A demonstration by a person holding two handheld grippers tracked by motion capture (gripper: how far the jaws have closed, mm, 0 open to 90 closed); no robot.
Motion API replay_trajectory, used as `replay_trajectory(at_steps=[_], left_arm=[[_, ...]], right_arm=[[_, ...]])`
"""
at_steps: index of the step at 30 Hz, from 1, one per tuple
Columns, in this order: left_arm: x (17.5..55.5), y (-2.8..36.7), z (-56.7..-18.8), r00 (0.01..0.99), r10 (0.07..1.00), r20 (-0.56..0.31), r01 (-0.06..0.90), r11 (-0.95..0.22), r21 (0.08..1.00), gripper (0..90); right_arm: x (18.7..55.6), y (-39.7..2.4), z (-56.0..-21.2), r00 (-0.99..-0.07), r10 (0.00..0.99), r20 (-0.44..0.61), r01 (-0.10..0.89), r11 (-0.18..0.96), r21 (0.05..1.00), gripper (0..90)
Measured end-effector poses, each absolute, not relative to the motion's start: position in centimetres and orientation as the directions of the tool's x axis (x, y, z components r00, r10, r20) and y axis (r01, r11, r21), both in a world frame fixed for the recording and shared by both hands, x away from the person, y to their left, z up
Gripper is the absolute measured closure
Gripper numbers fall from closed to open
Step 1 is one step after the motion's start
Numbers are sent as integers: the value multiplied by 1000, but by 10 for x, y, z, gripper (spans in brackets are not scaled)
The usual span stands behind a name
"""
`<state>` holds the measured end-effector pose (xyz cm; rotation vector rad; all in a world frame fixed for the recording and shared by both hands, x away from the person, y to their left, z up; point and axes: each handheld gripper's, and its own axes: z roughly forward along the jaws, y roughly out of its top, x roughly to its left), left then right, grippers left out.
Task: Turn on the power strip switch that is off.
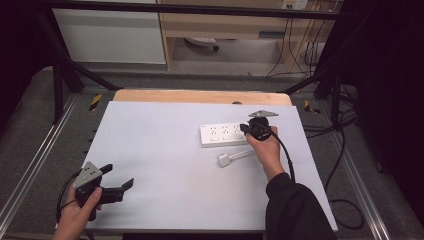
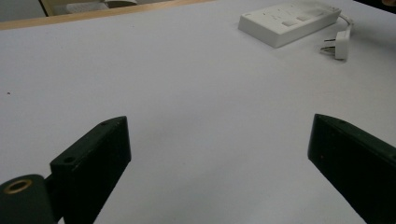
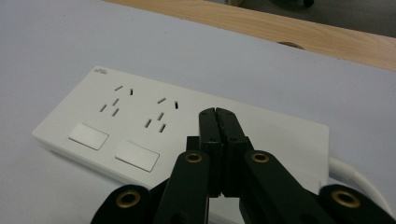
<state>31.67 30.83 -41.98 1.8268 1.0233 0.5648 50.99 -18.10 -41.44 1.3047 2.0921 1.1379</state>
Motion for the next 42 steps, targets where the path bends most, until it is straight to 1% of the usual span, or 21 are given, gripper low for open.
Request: replay_trajectory(at_steps=[15, 27, 42], left_arm=[[317, 308, -420, 546, 837, -46, 407, -217, 888, 60], [317, 308, -420, 548, 835, -45, 405, -218, 888, 60], [317, 307, -421, 546, 836, -49, 408, -214, 887, 60]], right_arm=[[505, -178, -418, -478, 875, 71, 563, 244, 789, 900], [506, -178, -429, -455, 889, 51, 587, 257, 768, 900], [503, -175, -434, -459, 887, 43, 569, 256, 781, 900]])
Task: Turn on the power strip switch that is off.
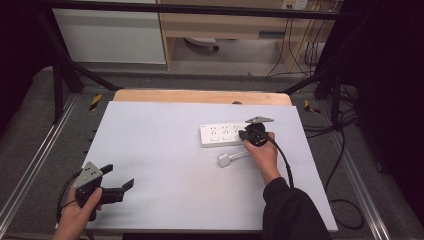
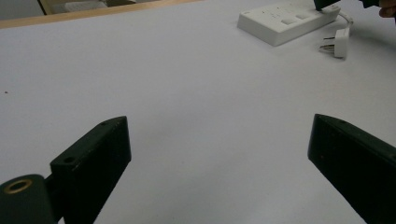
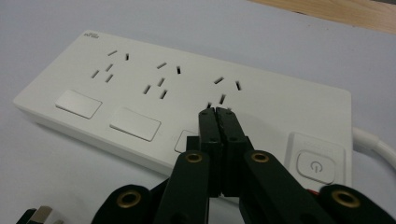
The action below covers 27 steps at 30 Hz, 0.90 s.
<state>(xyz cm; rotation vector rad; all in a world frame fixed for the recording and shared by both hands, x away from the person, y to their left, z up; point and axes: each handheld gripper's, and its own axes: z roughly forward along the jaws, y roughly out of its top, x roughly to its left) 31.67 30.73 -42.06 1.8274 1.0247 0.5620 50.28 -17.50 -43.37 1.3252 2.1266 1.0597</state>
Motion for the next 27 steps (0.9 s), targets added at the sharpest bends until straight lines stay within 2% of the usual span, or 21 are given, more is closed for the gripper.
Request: replay_trajectory(at_steps=[11, 27], left_arm=[[317, 307, -421, 547, 836, -49, 412, -218, 885, 60], [317, 307, -421, 549, 835, -48, 413, -221, 883, 61]], right_arm=[[498, -171, -435, -464, 885, -28, 532, 304, 791, 900], [495, -174, -440, -467, 884, -26, 500, 288, 817, 900]])
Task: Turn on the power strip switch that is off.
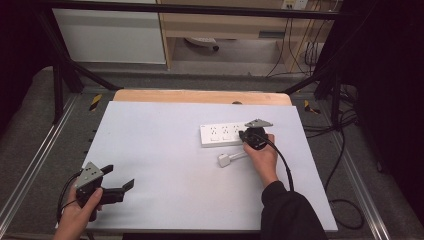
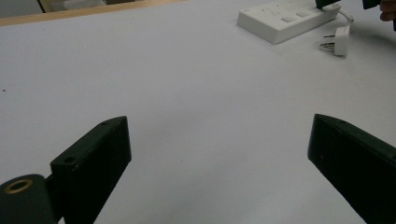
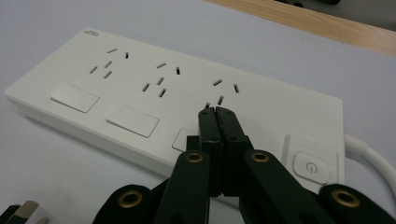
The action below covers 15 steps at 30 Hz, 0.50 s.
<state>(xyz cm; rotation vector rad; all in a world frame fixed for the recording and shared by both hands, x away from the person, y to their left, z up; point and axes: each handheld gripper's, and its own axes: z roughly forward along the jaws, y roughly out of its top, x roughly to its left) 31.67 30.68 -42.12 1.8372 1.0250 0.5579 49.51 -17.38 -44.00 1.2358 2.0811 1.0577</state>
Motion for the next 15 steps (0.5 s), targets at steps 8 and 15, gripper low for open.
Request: replay_trajectory(at_steps=[8, 15], left_arm=[[317, 307, -421, 550, 834, -46, 412, -223, 884, 61], [317, 306, -421, 553, 832, -43, 413, -229, 882, 62]], right_arm=[[494, -174, -442, -461, 887, -15, 491, 269, 828, 900], [494, -174, -443, -452, 892, -7, 497, 258, 828, 900]])
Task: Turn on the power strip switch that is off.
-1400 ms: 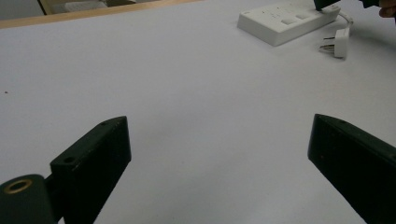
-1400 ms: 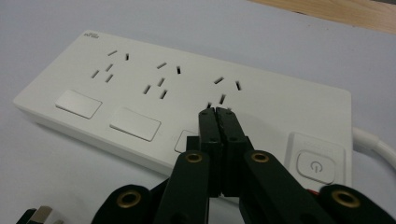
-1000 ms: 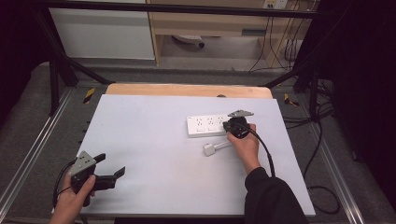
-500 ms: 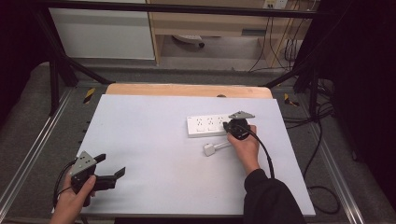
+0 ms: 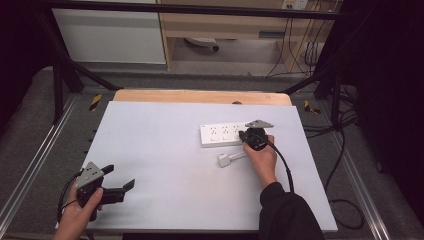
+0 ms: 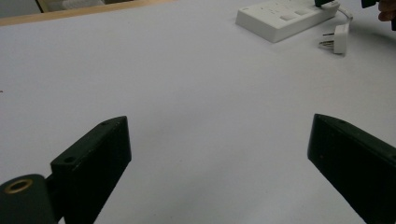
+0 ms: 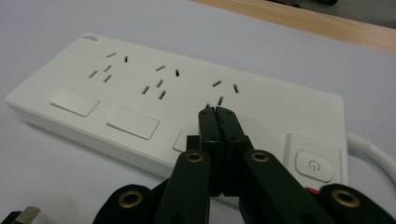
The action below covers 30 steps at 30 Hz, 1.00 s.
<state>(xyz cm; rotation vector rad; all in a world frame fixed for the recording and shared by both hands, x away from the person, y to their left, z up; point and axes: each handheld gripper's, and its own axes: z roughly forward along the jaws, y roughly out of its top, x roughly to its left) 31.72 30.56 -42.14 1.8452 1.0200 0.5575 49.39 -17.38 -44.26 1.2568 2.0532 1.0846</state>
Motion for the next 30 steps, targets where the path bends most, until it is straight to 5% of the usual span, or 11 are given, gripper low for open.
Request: replay_trajectory(at_steps=[30], left_arm=[[317, 306, -422, 552, 833, -39, 415, -234, 879, 61]], right_arm=[[495, -177, -438, -441, 897, 34, 464, 195, 864, 900]])
